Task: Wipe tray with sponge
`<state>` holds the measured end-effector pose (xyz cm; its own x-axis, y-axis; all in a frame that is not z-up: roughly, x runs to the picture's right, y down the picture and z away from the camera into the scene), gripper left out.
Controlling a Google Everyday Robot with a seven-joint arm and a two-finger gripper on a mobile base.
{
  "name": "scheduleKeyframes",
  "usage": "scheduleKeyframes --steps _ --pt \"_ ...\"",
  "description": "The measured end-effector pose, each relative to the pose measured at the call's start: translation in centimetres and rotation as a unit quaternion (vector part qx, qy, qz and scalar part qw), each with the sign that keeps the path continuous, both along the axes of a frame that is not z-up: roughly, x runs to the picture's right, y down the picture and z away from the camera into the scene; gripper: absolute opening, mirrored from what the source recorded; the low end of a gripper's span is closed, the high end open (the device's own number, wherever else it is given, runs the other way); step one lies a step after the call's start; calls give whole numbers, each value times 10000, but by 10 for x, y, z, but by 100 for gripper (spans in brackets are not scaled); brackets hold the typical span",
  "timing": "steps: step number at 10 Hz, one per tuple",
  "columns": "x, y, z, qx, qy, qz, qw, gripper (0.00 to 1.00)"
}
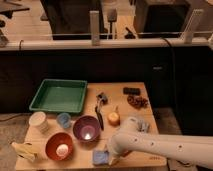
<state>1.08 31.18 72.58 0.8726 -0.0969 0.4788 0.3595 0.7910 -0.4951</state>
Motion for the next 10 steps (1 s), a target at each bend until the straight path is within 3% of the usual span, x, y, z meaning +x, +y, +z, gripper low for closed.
scheduleKeyframes --steps 3,6,10 --pt "5 -39 -28 51 5 8 10000 0" --pt "1 -80 -49 158 81 -311 9994 0" --pt "-31 -126 -40 391 -14 -693 9968 0"
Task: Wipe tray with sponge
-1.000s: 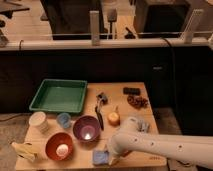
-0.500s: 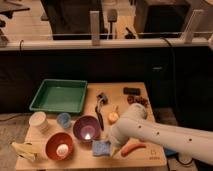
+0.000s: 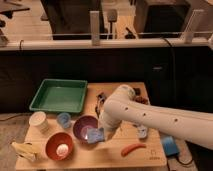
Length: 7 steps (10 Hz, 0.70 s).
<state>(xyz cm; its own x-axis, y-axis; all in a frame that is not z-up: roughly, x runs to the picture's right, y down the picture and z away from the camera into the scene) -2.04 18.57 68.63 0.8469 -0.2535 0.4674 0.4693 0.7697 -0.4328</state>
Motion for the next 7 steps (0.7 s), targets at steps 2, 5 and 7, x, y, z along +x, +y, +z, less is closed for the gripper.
scheduleKeyframes --steps 2,5,7 --pt "-19 -12 7 101 -170 -37 9998 0" --pt "-47 -29 24 192 -402 -25 9990 0" --pt "-74 -48 48 257 -540 -72 9982 0"
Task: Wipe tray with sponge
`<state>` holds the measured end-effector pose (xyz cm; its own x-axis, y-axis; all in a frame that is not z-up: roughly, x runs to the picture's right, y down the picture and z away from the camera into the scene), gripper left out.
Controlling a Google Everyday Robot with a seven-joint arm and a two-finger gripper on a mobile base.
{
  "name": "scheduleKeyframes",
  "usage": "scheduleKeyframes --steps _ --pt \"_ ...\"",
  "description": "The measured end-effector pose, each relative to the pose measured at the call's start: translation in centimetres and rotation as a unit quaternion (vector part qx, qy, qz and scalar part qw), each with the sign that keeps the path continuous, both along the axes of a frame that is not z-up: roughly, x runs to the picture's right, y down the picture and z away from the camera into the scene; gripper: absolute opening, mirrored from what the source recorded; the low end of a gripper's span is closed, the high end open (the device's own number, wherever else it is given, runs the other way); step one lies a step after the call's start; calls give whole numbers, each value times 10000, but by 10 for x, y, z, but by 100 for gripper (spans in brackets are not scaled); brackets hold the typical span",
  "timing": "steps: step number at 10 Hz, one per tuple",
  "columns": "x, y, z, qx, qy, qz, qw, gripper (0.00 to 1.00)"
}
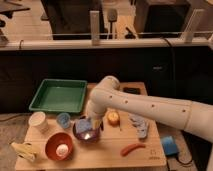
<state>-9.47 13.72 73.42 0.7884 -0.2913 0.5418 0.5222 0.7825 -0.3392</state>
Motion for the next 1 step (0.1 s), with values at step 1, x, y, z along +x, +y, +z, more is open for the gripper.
scheduleKeyframes --steps 1 --pt "-18 -13 14 49 -86 -33 9999 0"
